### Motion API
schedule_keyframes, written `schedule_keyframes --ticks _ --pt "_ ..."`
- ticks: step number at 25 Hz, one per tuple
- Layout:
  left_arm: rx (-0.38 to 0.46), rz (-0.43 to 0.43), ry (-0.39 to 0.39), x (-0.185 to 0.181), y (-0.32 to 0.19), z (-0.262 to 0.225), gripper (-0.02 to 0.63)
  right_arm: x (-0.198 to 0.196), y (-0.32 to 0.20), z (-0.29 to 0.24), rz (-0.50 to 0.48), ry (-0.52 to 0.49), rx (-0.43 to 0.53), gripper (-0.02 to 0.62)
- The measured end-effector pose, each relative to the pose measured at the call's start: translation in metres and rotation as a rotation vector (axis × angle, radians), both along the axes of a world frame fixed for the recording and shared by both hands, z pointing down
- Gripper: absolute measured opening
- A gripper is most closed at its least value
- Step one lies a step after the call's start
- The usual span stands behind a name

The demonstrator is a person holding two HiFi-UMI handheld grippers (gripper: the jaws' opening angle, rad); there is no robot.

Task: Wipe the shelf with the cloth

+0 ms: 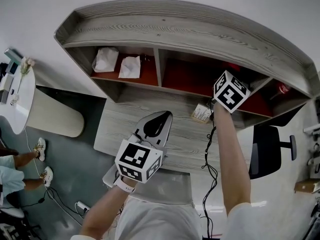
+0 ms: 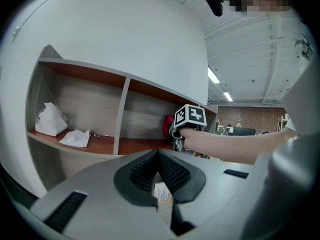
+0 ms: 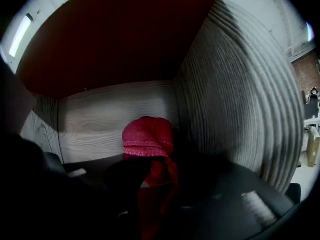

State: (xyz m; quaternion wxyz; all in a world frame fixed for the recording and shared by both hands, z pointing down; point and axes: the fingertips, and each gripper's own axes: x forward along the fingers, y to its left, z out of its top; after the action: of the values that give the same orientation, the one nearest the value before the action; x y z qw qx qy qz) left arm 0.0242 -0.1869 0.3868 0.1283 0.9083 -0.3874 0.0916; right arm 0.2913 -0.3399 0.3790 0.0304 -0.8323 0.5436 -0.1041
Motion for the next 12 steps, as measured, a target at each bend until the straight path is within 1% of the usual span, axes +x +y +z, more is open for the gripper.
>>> schedule_keyframes --ticks 2,5,9,12 --pt "0.001 -0.002 -0.001 -0.003 0.002 0.000 0.006 0.003 0.002 0.002 0.037 -0.014 -0.009 0.143" --pt "0.002 -0.007 -0.002 -0.008 0.005 0.000 0.006 0.006 0.006 0.007 0.092 -0.070 -0.014 0.143" --pt "0.005 -0.010 -0.001 -0.012 0.007 -0.002 0.006 0.008 0.011 0.010 0.131 -0.113 -0.023 0.141" --pt "0.004 -0.010 0.000 -0.014 0.009 -0.002 0.006 0.010 0.017 0.016 0.172 -0.204 -0.043 0.138"
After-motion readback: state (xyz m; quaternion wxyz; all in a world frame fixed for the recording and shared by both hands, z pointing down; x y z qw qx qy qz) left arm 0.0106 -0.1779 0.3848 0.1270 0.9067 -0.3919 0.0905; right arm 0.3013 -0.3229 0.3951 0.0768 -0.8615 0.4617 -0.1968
